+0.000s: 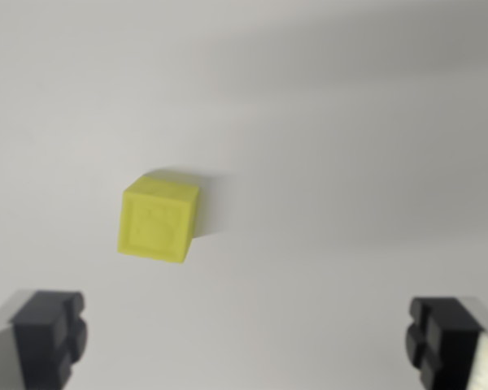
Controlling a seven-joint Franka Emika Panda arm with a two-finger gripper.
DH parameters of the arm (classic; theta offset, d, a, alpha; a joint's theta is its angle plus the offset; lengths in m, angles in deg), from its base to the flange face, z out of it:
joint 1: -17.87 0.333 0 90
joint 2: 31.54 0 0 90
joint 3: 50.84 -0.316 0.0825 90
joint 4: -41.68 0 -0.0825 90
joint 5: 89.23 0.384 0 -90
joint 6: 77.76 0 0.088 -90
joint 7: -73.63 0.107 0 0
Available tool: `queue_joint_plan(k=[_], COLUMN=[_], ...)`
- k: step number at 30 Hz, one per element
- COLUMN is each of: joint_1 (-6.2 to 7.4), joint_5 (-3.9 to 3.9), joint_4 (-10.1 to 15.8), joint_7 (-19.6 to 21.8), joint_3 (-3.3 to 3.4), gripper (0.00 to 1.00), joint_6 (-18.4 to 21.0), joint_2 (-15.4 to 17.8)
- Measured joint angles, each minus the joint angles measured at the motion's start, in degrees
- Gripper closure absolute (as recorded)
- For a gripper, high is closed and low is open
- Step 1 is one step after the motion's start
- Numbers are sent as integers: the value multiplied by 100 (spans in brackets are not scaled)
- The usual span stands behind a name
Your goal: Pick yellow cube
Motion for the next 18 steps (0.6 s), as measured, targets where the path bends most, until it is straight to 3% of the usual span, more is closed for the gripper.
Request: queue_joint_plan(k=[18], joint_1=[198], joint_5=[-1], joint_4=[437], joint_7=[443], joint_3=[0], gripper=[0], joint_6=[-633], joint_2=[-200])
